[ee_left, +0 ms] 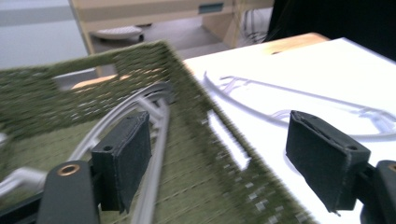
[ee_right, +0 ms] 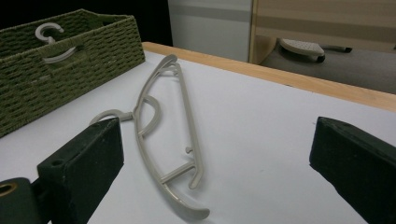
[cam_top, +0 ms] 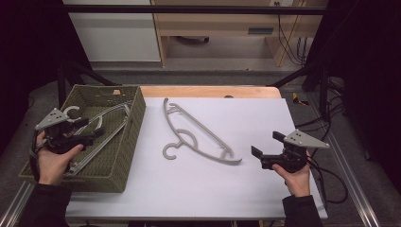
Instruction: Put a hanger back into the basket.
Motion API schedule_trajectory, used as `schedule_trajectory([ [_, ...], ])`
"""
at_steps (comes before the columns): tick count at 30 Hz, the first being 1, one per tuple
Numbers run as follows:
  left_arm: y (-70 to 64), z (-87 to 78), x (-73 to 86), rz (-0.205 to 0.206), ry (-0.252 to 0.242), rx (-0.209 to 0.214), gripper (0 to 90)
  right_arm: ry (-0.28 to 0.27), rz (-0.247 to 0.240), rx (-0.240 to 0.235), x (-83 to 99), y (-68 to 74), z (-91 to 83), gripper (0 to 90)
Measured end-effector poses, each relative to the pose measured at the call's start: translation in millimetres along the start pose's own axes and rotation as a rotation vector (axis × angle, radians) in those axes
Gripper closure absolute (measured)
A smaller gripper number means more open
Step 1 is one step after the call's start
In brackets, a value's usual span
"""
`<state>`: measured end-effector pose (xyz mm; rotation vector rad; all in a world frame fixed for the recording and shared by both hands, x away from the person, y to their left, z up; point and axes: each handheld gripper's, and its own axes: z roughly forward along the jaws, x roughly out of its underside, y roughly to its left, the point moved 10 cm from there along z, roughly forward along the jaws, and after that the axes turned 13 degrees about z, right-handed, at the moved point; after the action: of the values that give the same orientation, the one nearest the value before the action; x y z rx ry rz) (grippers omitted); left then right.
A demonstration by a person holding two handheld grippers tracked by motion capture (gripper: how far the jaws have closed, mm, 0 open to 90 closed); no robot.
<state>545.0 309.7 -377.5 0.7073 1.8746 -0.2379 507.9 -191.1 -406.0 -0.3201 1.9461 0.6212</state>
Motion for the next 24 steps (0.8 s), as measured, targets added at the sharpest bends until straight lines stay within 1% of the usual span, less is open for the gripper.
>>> schedule_trajectory([
  [3,-15.4,2.1,-5.2,0.014,-0.021,0.022,19.0,0.011,-0.009,-0.002,1.5,4.0,5.6,3.3],
  [6,-30.9,3.8,-8.3,0.027,-0.04,0.051,16.7,0.033,-0.028,-0.007,5.1,9.8,13.2,3.5],
  [8,-41.1,5.9,-8.9,0.033,-0.047,0.068,16.0,0.051,-0.033,-0.02,8.4,15.6,19.5,4.0],
  [9,-47.9,7.1,-9.0,0.044,-0.05,0.081,15.9,0.056,-0.04,-0.021,9.4,17.1,21.8,4.0],
  [10,-51.7,7.5,-9.3,0.049,-0.053,0.086,15.8,0.067,-0.047,-0.026,11.1,20.1,25.8,4.4],
  [12,-61.8,8.7,-10.4,0.07,-0.057,0.102,15.8,0.08,-0.049,-0.037,13.7,25.7,31.5,4.7],
  [15,-71.2,9.8,-12.3,0.075,-0.075,0.114,16.0,0.104,-0.071,-0.06,18.4,35.9,43.6,6.0],
  [18,-78.4,12.0,-12.3,0.084,-0.079,0.122,16.2,0.145,-0.082,-0.088,27.0,47.5,57.4,7.7],
  [20,-83.6,14.3,-11.8,0.095,-0.077,0.128,16.3,0.172,-0.095,-0.103,33.0,52.9,66.0,8.5],
  [24,-93.6,22.6,-9.4,0.115,-0.061,0.152,17.3,0.215,-0.094,-0.11,43.9,57.6,81.7,10.2],
])
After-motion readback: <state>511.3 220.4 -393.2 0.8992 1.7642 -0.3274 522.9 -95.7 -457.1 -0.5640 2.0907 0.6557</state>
